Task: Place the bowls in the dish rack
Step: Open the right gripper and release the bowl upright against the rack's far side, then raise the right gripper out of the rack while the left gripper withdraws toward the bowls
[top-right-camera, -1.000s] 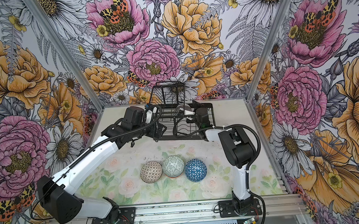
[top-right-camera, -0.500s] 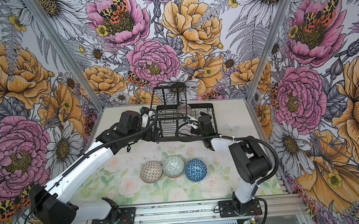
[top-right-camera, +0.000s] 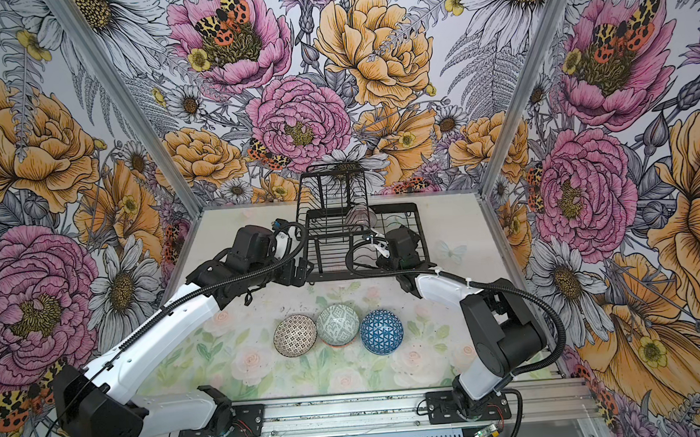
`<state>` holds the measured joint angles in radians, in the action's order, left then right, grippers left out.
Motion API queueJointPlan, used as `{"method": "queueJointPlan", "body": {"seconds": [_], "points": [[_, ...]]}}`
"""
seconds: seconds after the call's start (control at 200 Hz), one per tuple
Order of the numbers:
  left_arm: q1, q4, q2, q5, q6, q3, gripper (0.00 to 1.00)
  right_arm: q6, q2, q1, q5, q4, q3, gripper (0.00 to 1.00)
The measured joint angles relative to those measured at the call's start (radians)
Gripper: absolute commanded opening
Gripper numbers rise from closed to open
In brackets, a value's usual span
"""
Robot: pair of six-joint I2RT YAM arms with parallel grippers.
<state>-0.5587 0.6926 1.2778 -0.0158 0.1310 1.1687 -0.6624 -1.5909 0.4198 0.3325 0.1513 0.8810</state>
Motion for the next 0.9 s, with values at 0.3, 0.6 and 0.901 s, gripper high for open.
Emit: {"method": "queueJointPlan", "body": {"seconds": [0.3,0.6,0.901], "points": [[0.000,0.000,0.000,0.000,0.000,0.000,0.99,-0.011,-0.042,0.026,0.028,-0.111,0.100,0.99],[0.005,0.000,0.000,0.001,0.000,0.000,0.99,-0.031,-0.106,0.066,0.038,-0.189,0.211,0.99],[0.019,0.000,-0.002,0.000,-0.001,0.000,0.99,-0.037,-0.114,0.067,0.068,-0.194,0.218,1.00]]}}
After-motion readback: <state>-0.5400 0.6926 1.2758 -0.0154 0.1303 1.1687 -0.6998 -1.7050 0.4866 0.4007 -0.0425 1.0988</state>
